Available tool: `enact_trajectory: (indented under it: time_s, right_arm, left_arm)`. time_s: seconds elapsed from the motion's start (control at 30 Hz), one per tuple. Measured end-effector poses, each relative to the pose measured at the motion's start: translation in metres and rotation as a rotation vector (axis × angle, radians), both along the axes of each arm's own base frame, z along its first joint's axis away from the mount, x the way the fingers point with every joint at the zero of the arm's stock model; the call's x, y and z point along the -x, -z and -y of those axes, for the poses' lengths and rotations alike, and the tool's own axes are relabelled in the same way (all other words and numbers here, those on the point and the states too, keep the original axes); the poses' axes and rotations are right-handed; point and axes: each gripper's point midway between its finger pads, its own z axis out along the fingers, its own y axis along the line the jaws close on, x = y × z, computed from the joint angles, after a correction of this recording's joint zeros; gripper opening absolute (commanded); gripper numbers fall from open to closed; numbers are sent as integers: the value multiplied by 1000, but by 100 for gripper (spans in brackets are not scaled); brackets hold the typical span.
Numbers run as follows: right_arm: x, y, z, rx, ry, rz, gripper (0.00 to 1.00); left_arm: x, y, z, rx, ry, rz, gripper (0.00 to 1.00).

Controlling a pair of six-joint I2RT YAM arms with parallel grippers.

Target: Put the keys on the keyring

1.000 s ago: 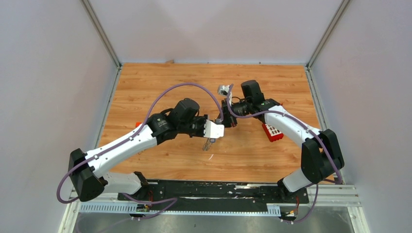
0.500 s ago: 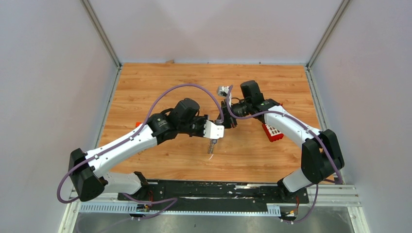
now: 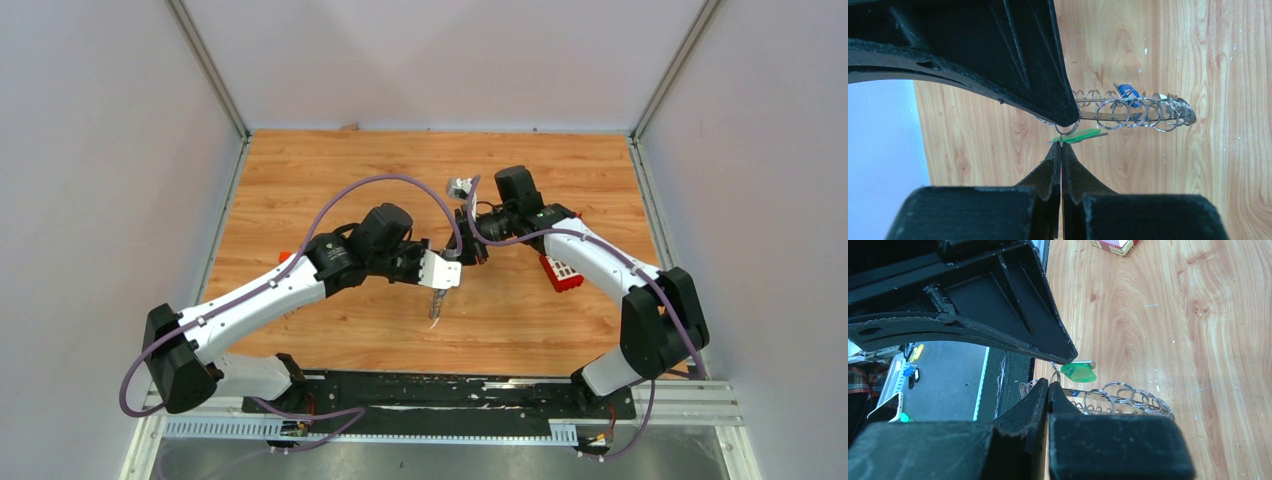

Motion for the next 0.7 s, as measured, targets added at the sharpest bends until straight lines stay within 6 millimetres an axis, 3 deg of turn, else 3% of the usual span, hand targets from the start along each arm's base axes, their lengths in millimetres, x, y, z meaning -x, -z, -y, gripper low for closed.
enact_trajectory:
  time_s: [0.7]
  right_arm:
    - [1,0,0,4,0,-4,0]
  left_arm:
    - [13,-9,-1,23,66,0,0]
